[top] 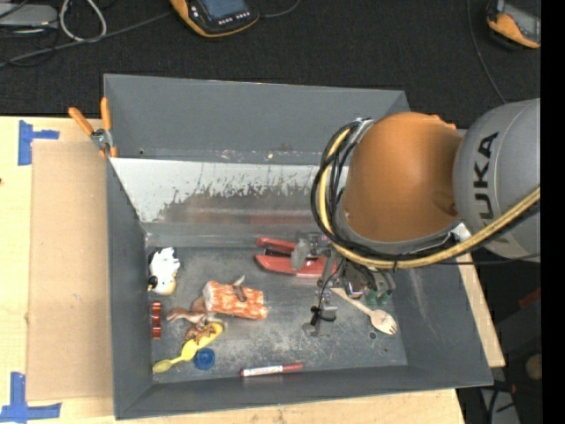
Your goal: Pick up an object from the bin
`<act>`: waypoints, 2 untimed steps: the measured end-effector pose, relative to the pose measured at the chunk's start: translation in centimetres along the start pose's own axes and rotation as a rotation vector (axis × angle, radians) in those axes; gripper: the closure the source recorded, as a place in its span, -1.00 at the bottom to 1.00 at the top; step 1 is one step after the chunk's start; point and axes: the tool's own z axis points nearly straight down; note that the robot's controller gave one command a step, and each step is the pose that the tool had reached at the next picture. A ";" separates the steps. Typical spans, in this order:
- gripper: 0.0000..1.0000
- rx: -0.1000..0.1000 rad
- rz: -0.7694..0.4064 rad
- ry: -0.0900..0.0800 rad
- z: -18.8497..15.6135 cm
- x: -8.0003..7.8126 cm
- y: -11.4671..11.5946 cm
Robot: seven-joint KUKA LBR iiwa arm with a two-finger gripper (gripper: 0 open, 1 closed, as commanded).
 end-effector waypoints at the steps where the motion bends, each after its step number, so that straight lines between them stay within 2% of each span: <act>1: -1.00 -0.001 0.003 -0.008 -0.4 -0.2 0.0; 2: -1.00 -0.003 0.037 -0.011 6.8 -3.4 2.9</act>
Offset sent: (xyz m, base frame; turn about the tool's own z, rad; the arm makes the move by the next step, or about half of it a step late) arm 0.0474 0.0441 -0.1102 0.0585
